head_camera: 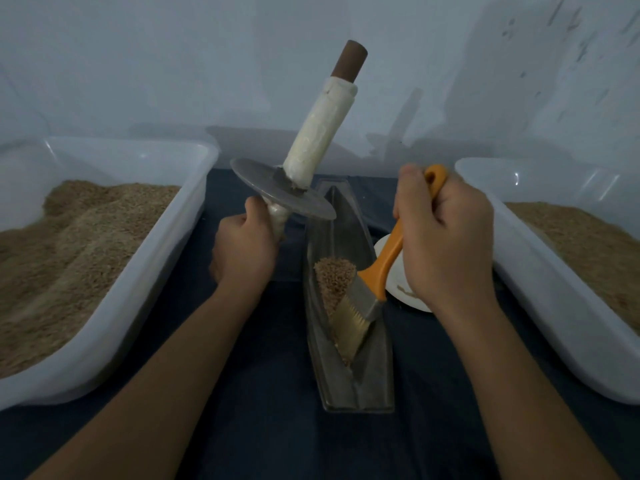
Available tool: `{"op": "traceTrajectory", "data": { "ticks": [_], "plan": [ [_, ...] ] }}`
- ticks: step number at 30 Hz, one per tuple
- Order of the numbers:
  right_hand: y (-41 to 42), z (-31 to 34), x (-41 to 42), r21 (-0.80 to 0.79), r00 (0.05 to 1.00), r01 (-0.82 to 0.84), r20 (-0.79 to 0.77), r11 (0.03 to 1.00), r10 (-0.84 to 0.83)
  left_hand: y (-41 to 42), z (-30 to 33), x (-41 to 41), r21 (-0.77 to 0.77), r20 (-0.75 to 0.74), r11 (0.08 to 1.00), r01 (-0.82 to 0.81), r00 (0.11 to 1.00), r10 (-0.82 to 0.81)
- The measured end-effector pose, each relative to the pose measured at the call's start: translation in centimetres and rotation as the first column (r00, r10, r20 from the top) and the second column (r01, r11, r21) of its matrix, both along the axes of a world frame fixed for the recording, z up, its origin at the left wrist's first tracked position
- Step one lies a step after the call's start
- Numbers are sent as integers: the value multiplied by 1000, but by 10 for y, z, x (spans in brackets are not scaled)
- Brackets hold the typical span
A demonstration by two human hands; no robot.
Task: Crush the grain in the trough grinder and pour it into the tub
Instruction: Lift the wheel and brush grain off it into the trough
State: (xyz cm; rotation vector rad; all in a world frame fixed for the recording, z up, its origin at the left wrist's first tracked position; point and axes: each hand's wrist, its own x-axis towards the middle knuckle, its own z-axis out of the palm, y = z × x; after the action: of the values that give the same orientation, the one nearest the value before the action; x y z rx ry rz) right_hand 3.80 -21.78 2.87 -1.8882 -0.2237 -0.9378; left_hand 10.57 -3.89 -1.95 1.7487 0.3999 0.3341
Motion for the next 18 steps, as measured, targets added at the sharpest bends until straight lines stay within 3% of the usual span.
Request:
{"op": "traceTrajectory", "data": {
  "ticks": [7, 11, 18],
  "plan": [
    [6, -5, 2, -82, 988, 121, 101, 989, -113, 1, 0, 0, -18, 10, 1000, 16, 1000, -16],
    [2, 3, -3, -22, 981, 98, 170, 995, -93, 1, 1, -2, -25, 18, 1000, 9, 1000, -9],
    [8, -2, -2, -48, 999, 7, 43, 999, -5, 1, 2, -2, -63, 6, 998, 17, 1000, -16]
  ]
}}
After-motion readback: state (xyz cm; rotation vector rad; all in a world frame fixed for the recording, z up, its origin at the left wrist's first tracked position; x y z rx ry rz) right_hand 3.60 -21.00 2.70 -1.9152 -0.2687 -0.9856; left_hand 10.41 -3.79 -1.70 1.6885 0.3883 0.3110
